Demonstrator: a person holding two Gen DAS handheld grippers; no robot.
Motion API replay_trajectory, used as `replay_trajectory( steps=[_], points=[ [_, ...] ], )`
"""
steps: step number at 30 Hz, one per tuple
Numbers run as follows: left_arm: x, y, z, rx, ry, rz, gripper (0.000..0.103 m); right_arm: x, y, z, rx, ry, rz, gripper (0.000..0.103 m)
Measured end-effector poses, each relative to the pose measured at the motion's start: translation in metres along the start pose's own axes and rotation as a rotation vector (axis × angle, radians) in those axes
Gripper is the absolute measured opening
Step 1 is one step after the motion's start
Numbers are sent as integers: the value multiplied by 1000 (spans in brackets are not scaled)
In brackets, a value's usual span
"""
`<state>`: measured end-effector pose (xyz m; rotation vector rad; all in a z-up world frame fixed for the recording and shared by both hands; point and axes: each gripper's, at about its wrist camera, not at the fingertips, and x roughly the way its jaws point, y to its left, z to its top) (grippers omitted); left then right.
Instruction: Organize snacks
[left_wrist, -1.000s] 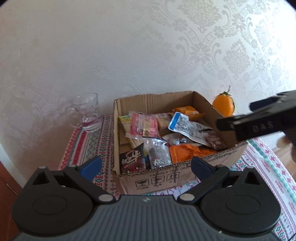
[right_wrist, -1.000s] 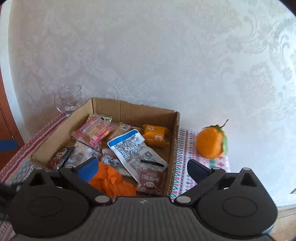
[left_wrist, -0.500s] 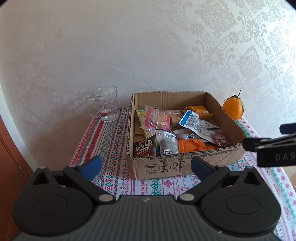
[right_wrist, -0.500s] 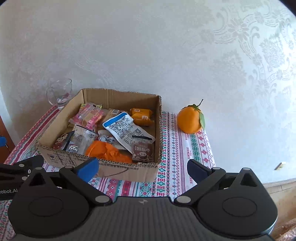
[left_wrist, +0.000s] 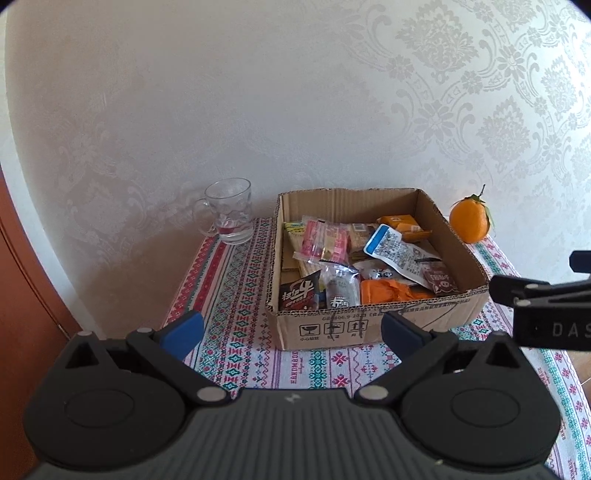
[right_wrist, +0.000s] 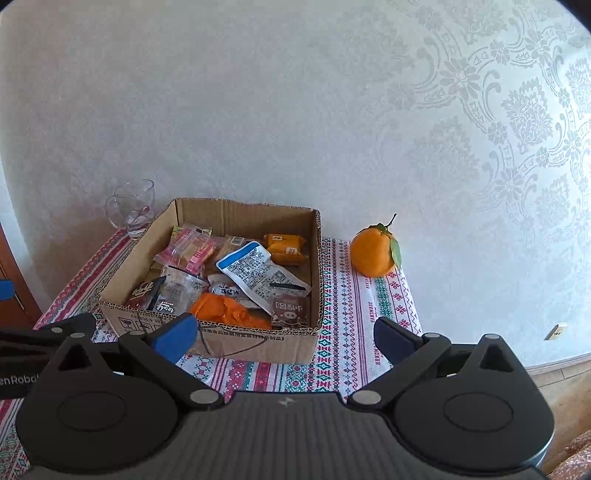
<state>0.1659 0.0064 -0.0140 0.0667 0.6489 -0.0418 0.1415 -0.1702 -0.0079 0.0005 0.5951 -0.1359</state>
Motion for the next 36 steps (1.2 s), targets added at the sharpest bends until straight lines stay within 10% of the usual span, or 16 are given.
replay_trajectory(
  steps=[36],
  points=[
    [-3, 1, 3, -11, -12, 11, 102, 0, 1, 1, -7, 19, 17, 103]
  ],
)
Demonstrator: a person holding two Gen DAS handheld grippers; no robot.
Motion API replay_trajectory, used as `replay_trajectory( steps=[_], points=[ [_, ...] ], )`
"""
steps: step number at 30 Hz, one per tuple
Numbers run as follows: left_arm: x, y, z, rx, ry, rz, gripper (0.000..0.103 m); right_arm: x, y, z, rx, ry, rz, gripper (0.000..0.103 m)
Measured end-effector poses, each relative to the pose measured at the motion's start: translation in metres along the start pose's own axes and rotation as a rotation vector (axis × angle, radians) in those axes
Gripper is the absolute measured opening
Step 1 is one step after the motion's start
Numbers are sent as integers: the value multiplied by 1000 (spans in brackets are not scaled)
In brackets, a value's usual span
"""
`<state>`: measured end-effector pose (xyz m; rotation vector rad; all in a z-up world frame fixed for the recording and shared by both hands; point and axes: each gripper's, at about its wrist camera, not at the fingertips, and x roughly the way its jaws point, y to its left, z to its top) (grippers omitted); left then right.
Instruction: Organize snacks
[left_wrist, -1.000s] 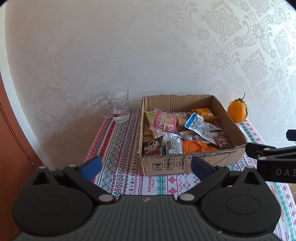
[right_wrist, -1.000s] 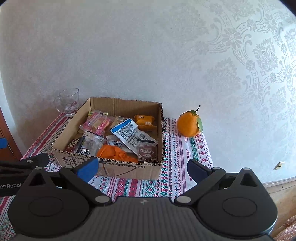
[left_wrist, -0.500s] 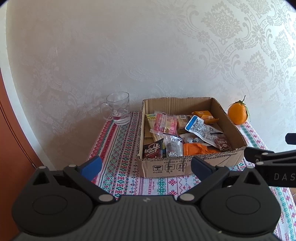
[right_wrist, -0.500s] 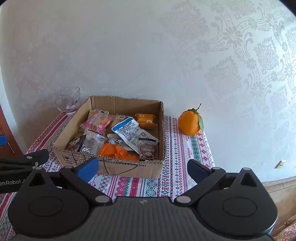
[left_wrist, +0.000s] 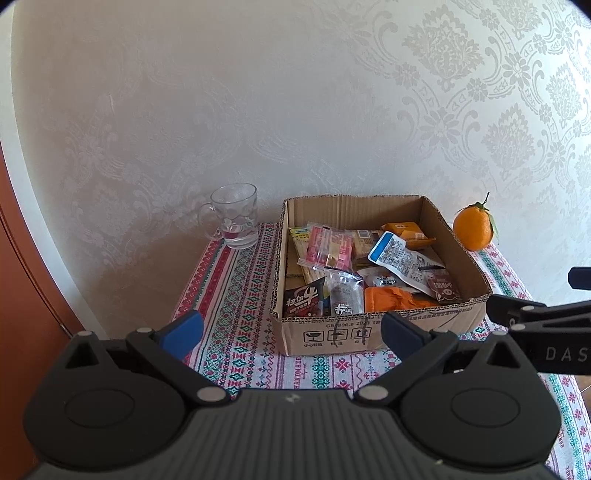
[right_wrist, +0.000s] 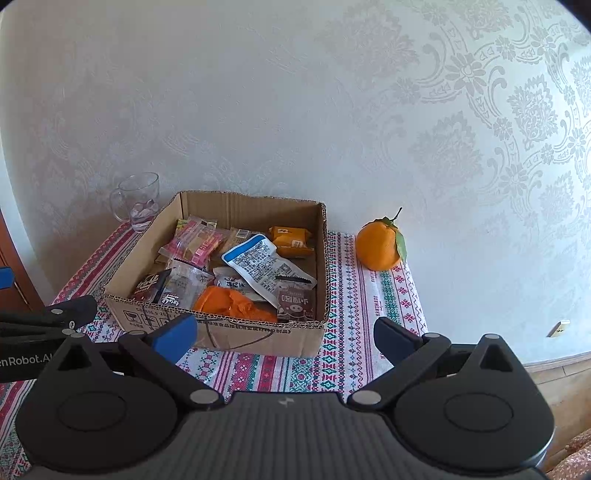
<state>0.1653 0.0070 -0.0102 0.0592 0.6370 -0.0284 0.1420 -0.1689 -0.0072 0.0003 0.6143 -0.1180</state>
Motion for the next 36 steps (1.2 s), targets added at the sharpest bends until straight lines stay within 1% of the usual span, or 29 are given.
replay_trajectory(
  steps=[36],
  points=[
    [-1, 0, 1, -3, 7, -2, 102, -4, 2, 1, -9, -6, -6, 103]
  ],
)
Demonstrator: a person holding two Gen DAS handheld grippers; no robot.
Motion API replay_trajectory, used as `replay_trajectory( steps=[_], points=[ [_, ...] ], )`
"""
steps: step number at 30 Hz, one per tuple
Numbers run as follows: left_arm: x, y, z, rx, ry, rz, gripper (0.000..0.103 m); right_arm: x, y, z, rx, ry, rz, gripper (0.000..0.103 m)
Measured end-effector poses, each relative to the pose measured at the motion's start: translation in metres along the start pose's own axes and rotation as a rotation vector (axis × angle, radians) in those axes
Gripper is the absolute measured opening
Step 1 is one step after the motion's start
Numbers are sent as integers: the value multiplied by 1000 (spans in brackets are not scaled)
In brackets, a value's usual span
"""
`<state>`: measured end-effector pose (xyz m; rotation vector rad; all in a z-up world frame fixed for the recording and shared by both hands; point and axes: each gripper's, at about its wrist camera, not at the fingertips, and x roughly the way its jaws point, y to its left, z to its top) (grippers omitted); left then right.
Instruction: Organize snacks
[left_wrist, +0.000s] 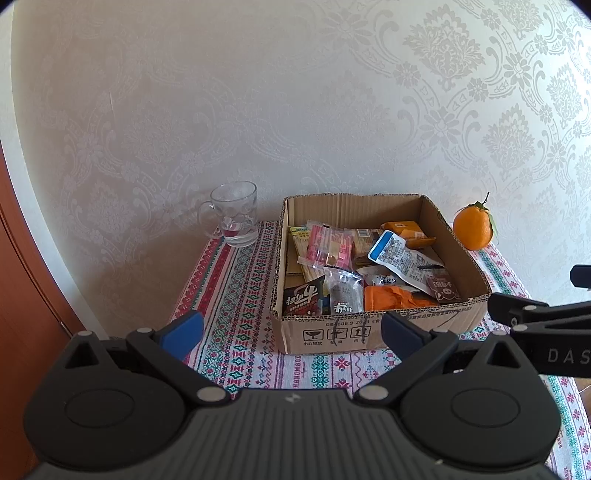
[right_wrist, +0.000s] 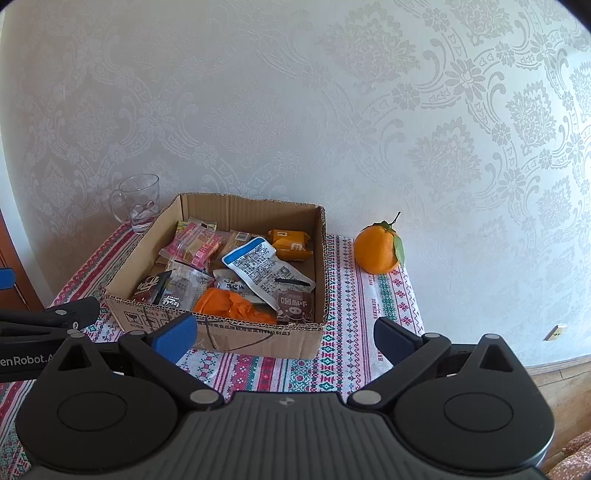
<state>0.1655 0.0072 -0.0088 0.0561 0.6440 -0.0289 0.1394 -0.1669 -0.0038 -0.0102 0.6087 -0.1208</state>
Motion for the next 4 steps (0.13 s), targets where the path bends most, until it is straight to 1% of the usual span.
replay_trajectory(
  steps=[4],
  points=[
    [0, 0, 0, -2, 1, 0, 102, -1, 1, 0, -1, -1, -1, 103]
  ],
)
